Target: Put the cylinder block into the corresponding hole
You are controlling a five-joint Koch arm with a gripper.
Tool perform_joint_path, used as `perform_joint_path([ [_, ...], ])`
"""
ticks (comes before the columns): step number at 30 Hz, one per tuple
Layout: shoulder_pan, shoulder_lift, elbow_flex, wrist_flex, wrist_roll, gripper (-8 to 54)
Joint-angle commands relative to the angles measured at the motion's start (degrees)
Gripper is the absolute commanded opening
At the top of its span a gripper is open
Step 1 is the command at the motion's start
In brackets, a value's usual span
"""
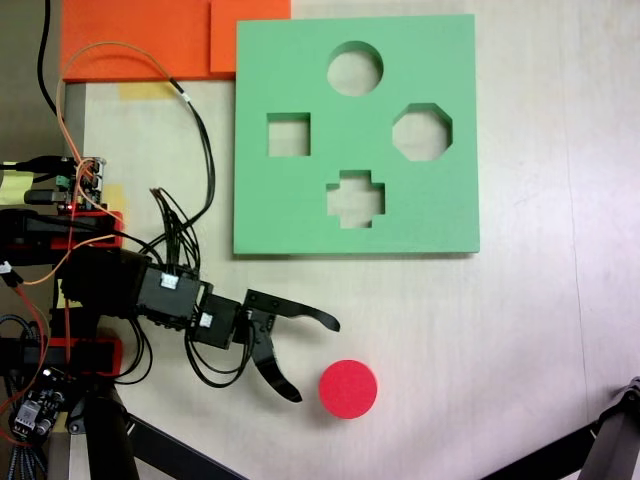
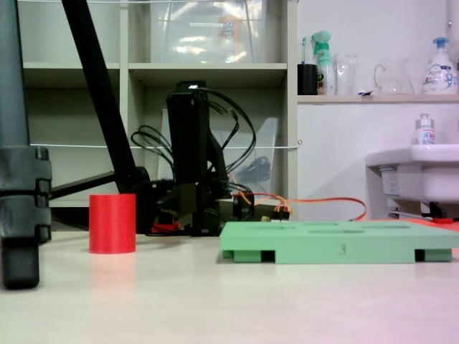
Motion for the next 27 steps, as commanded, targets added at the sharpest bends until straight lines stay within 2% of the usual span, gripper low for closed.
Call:
perform_joint_path([
  [1,1.8,-0.6,-1.1,-10.4,0.6,52.1],
  [12,6.6,-10.5,-18.2,-8.1,1.0,51.9],
  [18,6.9,-13.0,-24.1,-3.7,1.0,51.1],
  [22,7.5,-14.4,-26.2,-2.3,1.0,45.6],
  [24,8.1,-14.9,-26.3,-1.9,1.0,36.8],
  [27,8.3,-14.9,-27.0,-0.5,1.0,31.6],
])
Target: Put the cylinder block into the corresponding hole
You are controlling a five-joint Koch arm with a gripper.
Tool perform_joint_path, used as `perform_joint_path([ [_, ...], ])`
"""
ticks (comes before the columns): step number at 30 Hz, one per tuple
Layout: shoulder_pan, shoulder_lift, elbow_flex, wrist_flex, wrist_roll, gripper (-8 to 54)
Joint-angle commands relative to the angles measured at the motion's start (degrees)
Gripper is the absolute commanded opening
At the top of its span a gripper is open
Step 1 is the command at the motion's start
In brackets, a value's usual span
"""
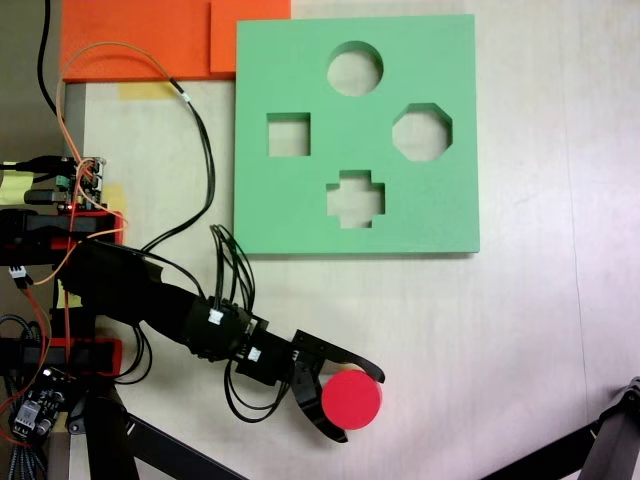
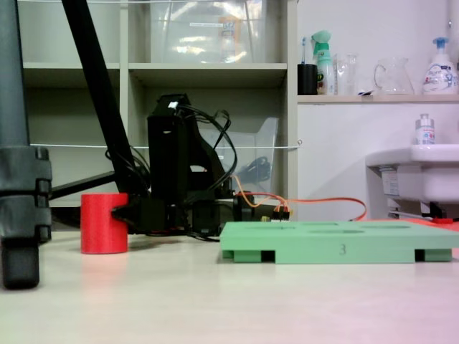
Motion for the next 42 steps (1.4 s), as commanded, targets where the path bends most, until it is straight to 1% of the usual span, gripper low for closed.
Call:
perform_joint_path([
  [1,1.1,1.2,-0.5,-0.2,1.0,30.9],
  [6,-0.7,2.0,0.4,0.1,1.1,29.3],
  [7,-1.1,3.0,0.8,0.1,1.1,27.9],
  [9,-1.1,6.6,3.4,0.0,1.1,22.9],
  [10,-1.5,9.0,4.6,0.1,1.1,20.7],
  [13,-4.7,17.5,6.1,2.5,1.3,19.2],
  [16,-10.0,28.7,6.2,11.1,2.5,18.8],
  [18,-16.9,38.8,5.9,19.8,3.6,16.9],
  [19,-20.8,42.4,5.2,24.4,3.6,16.9],
  [22,-32.5,46.9,0.4,33.8,3.6,17.0],
  [27,-50.3,45.9,-6.6,40.8,3.3,17.1],
  [32,-63.5,39.5,-13.3,44.1,2.1,17.1],
  [42,-71.5,29.3,-17.5,42.6,1.7,17.3],
])
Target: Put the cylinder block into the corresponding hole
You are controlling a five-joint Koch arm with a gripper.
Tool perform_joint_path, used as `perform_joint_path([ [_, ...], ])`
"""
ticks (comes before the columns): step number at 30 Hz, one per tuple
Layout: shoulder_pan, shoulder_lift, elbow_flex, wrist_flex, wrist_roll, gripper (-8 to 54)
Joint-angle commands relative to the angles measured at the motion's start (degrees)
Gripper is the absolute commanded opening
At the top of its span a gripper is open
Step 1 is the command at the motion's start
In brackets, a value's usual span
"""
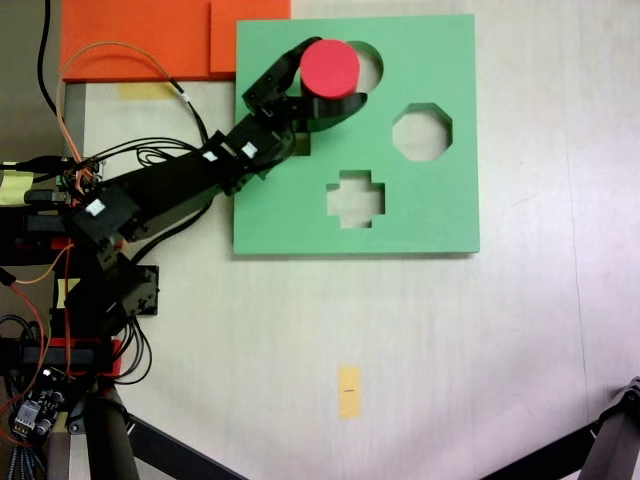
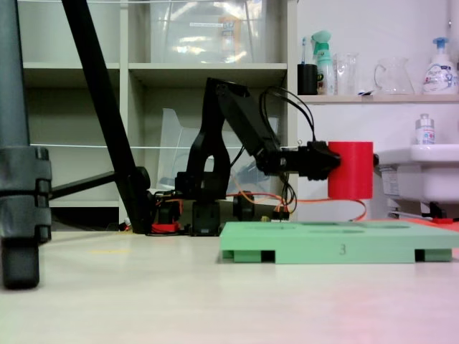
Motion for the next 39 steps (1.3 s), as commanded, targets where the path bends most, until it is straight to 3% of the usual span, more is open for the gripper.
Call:
perform_joint_path([
  [1,-1.5,-1.3,-5.5,-4.0,-0.7,17.3],
  [12,-1.9,-14.9,-22.1,-1.2,-0.8,19.0],
  [24,-1.7,-18.4,-23.1,-1.1,-0.9,21.3],
  [26,-1.7,-18.9,-23.0,-1.1,-0.9,24.4],
  [29,-1.1,-21.5,-22.9,-2.5,-1.4,37.0],
  [36,-0.4,-21.6,-19.2,-5.1,-2.4,38.4],
  [39,-0.4,-22.1,-18.7,-5.7,-2.4,43.9],
])
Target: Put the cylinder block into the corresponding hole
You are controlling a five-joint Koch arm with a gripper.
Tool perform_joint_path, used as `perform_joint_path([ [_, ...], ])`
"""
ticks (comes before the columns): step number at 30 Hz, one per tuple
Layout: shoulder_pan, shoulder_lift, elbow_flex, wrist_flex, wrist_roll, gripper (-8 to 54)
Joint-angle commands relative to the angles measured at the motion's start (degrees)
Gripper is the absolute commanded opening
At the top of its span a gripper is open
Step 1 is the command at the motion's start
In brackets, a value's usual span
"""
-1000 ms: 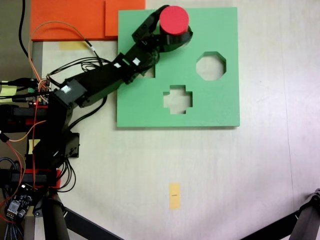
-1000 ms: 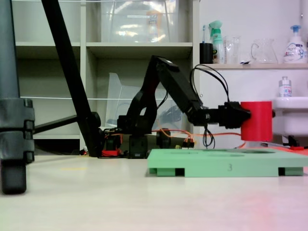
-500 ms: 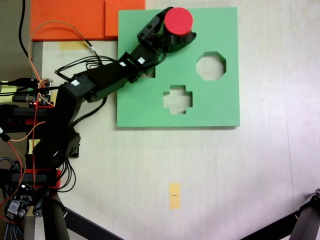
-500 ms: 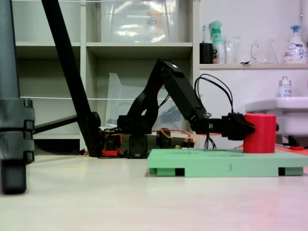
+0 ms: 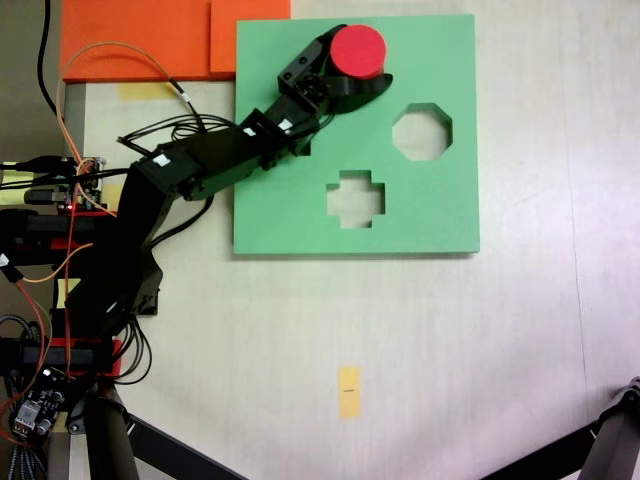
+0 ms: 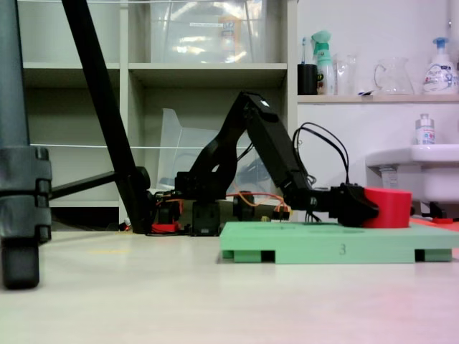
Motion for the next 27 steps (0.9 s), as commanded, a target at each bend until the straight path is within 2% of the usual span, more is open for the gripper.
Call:
perform_joint_path([
  [1,-0.1,1.2,-0.1,-5.8,-0.1,47.4],
  [3,-0.3,1.1,0.0,-5.8,-0.1,52.2],
  [8,-1.1,5.8,4.7,-7.3,-0.1,52.1],
  [13,-2.5,27.2,13.9,-4.7,0.0,52.1],
  [15,-2.1,37.3,15.8,3.7,-0.9,52.0],
  [17,-0.4,50.6,17.0,19.6,-7.3,50.6],
  [20,6.0,66.3,17.5,40.3,-24.3,41.0],
  [23,15.4,74.9,17.8,53.6,-42.8,37.2],
  [26,24.3,81.1,25.4,53.8,-62.7,36.4],
  [27,29.7,81.5,27.2,53.6,-65.8,35.9],
])
